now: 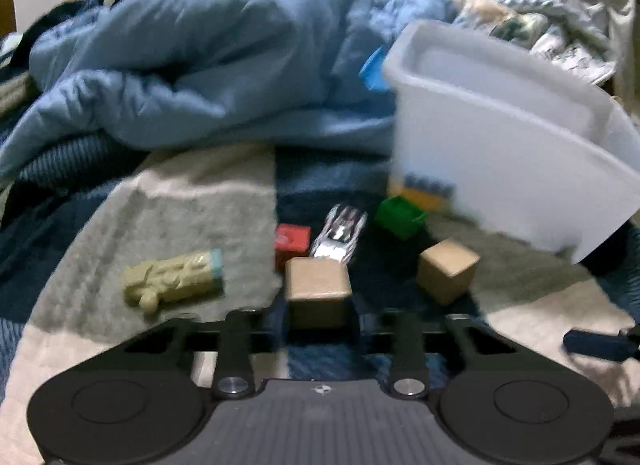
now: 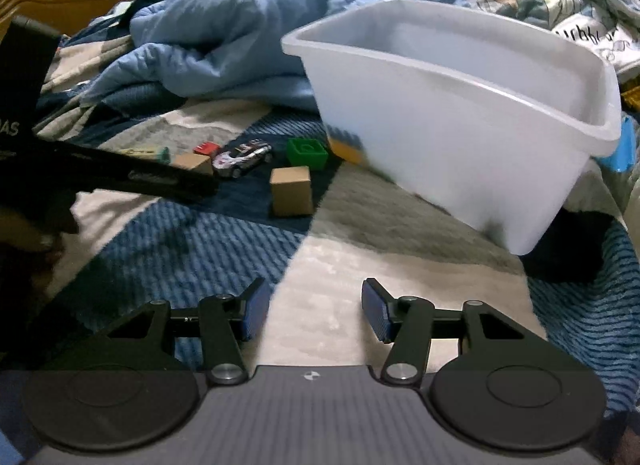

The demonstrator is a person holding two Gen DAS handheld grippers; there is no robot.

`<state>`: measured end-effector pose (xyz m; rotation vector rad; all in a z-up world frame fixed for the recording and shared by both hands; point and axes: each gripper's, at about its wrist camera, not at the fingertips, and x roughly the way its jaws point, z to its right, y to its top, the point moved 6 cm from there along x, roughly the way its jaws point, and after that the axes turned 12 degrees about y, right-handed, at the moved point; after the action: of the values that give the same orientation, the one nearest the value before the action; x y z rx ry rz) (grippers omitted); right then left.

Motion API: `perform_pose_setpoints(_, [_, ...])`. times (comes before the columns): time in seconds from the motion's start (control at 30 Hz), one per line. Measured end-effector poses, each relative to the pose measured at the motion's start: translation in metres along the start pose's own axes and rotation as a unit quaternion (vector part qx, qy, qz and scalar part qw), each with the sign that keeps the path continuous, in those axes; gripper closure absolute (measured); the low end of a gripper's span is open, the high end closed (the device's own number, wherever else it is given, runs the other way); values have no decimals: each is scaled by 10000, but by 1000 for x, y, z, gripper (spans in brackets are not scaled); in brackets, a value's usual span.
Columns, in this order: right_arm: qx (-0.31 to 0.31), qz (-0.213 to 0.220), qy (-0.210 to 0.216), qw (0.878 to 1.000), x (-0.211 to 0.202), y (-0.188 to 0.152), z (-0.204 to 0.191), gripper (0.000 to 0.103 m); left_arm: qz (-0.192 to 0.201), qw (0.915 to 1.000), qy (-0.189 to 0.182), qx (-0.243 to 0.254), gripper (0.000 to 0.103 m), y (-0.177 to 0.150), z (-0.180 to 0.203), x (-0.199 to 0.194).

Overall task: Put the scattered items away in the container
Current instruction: 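Grasp a wooden cube with the left tool while the right tool grasps another wooden cube, then carry both wooden cubes over the white bin and open both tools to drop them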

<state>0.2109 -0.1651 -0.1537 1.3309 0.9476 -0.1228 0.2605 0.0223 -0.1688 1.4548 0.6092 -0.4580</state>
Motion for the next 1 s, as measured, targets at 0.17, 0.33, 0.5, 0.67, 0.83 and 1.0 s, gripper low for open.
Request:
perform_pose_setpoints(0.17, [-74, 214, 51, 9997, 15, 17, 3, 47, 120, 9992, 97, 356, 70, -2, -3, -9])
perform_pose_setpoints(0.33, [-284, 358, 120, 9989, 40, 42, -7, 47, 131, 9987, 23, 482, 70, -5, -9, -21])
perform_pose_setpoints(0.5, [-245, 195, 7, 9995, 62, 50, -6, 58, 57, 9992, 24, 394, 70, -11, -19, -26])
perform_pose_setpoints(0.67, [-203, 73, -3, 9998, 58, 45, -7, 71, 77, 9993, 16, 377, 70, -12, -20, -36])
perform_pose_setpoints(0.83, [-152, 129, -109, 9997, 31, 37, -8, 71, 165, 9992, -55, 347, 69, -12, -12, -55])
perform_pose_setpoints(1.0, [-52, 234, -192, 9995, 0, 31, -5, 70, 321, 9986, -208, 369, 69, -8, 4, -82])
